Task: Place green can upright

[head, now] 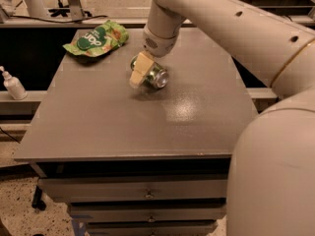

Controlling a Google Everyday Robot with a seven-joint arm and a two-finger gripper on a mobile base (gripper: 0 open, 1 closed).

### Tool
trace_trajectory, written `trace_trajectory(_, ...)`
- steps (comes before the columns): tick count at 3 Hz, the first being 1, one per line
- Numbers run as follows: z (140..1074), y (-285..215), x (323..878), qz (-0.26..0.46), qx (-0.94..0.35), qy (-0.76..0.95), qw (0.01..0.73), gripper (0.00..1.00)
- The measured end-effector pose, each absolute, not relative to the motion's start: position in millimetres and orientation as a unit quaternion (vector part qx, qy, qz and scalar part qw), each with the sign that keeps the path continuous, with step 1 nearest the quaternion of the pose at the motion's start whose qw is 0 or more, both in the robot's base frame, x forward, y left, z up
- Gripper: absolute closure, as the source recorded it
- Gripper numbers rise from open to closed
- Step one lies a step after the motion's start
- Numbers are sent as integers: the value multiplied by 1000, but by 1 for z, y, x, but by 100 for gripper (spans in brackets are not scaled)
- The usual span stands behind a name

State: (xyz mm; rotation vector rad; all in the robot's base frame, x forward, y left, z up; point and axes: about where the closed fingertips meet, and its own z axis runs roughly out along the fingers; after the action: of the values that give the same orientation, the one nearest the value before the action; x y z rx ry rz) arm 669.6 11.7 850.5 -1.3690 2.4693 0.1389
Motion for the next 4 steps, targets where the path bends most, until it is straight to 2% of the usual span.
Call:
trace_trajectory(3,834,29,682,-2,-419,897,140,0)
trace_trajectory(4,833,33,686,-12,-409,902,139,18)
